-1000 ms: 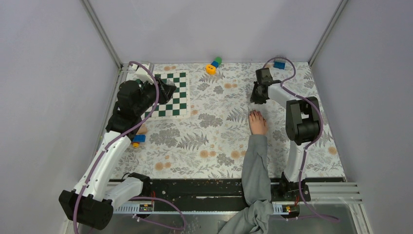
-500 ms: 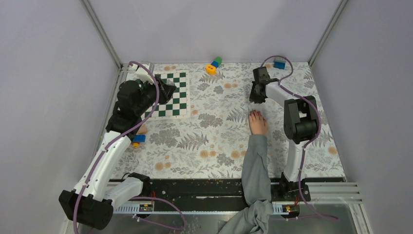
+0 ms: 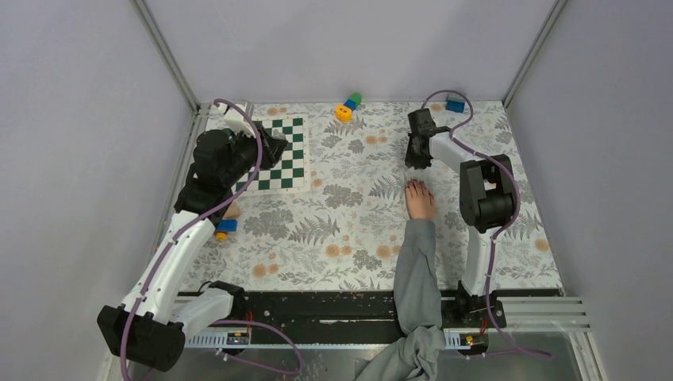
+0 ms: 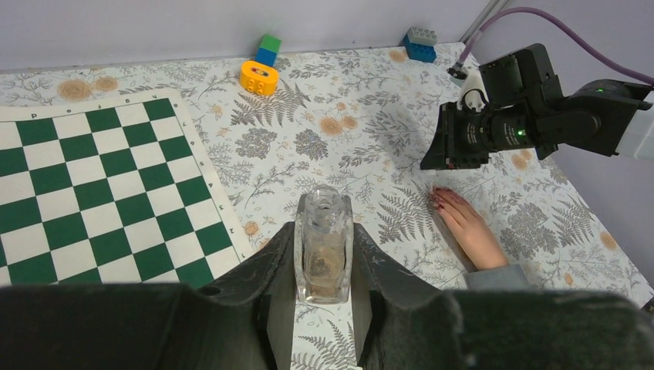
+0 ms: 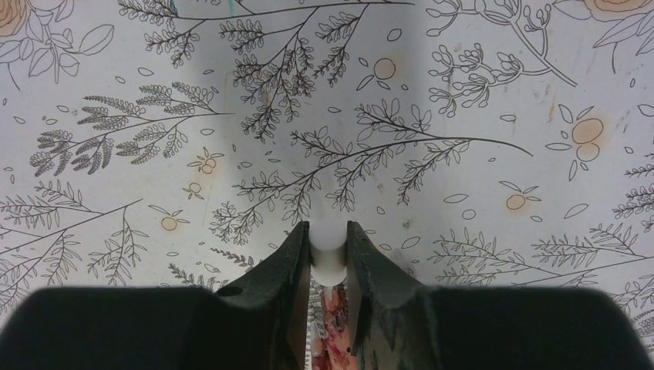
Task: Paint the nails
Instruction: Paint the nail polish on the nail.
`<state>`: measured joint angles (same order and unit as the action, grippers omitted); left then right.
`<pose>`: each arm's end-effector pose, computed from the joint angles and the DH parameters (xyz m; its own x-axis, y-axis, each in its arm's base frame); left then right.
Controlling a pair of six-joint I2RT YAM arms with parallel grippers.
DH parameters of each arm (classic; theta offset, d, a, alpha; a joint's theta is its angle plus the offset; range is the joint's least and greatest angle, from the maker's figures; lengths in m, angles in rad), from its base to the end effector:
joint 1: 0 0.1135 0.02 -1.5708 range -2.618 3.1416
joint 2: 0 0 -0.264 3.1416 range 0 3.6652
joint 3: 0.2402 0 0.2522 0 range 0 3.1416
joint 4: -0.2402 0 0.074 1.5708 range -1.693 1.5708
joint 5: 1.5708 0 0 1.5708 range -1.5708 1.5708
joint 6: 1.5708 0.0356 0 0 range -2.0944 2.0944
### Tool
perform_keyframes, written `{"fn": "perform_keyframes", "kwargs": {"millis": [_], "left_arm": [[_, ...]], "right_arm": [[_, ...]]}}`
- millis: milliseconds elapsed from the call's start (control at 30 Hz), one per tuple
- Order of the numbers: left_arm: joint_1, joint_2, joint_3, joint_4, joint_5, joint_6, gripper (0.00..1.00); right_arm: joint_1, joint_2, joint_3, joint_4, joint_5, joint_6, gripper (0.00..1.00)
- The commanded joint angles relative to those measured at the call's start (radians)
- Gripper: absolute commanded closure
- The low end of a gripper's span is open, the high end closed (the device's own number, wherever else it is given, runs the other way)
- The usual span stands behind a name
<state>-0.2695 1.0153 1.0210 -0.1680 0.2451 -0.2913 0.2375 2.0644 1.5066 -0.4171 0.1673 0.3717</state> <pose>0.2218 -0.0702 0.3817 -0.2897 -0.2090 -0.9340 0.4238 0.8470 -0.3210 0.4348 0.0991 0.1769 -0.8007 0.1746 -0.5730 0.1607 0.9841 0.0754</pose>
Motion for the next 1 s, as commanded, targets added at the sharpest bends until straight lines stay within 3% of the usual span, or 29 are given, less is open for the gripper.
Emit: {"fn": "perform_keyframes", "kwargs": {"millis": [0,967], "left_arm": [[0.003,0.013,0.023,0.058,-0.017,0.017,1.00],[0.003,0.075,0.054,0.058,-0.001,0.038,1.00]], "right_arm": [[0.017,0.012,0.045,-0.026,0.044,-0.008,1.00],[0.045,0.049,0.098,-0.069,0.108,-0.021,1.00]]}}
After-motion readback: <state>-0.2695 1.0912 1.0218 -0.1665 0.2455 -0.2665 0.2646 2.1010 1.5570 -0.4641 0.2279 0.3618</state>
